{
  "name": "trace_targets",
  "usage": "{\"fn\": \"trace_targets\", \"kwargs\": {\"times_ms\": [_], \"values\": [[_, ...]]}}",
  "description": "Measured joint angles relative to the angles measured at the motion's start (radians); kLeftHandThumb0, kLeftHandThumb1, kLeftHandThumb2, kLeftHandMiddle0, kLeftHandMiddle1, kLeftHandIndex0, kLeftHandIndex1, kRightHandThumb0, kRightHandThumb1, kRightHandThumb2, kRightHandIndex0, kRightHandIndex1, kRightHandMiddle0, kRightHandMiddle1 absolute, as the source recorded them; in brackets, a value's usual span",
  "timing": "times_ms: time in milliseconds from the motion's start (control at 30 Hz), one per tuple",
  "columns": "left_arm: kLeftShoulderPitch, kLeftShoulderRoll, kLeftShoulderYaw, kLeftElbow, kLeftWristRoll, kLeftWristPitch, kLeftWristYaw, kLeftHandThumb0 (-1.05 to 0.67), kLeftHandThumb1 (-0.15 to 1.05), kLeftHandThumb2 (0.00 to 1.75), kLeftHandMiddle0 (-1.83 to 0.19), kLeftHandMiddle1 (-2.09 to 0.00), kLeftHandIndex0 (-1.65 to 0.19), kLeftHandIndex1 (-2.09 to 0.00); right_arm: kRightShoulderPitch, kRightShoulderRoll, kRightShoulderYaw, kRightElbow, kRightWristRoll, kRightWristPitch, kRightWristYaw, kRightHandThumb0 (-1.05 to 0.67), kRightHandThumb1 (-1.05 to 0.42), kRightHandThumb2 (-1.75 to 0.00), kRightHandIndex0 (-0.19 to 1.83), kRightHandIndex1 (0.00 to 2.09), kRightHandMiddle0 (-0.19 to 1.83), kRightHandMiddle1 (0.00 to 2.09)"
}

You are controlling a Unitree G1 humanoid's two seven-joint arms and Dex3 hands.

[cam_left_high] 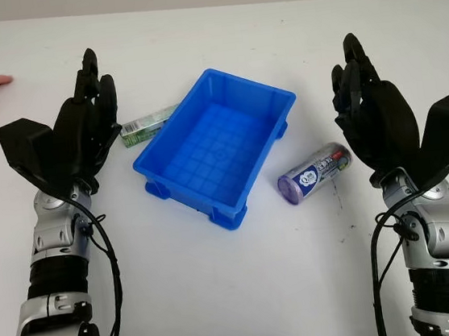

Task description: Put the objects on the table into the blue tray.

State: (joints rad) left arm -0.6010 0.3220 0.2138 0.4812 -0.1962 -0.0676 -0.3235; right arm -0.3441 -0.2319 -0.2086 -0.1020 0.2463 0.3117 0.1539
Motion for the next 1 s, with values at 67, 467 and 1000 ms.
{"fn": "trace_targets", "kwargs": {"times_ms": [67, 467, 1000], "values": [[0.010, 0.000, 0.000, -0.009, -0.001, 0.006, -0.001, -0.76, 1.05, 0.62, 0.19, -0.01, 0.19, -0.01, 0.004, 0.000, 0.000, -0.009, 0.002, 0.008, -0.003, -0.72, -1.05, -0.80, -0.19, 0.00, -0.19, 0.00], [-0.013, 0.004, -0.001, 0.037, 0.005, 0.003, -0.001, -0.77, 1.05, 0.61, 0.19, 0.00, 0.19, 0.00, -0.037, -0.017, -0.006, 0.040, 0.007, 0.021, 0.028, -0.64, -1.05, -0.49, -0.10, 0.05, -0.13, 0.04], [-0.017, 0.012, -0.001, 0.022, -0.003, 0.002, -0.015, -0.76, 1.05, 0.64, 0.19, 0.00, 0.19, 0.00, -0.035, -0.605, 0.080, -0.220, -0.527, -0.269, 0.303, -0.63, -0.71, -0.06, 0.41, 0.13, 0.45, 0.14]]}}
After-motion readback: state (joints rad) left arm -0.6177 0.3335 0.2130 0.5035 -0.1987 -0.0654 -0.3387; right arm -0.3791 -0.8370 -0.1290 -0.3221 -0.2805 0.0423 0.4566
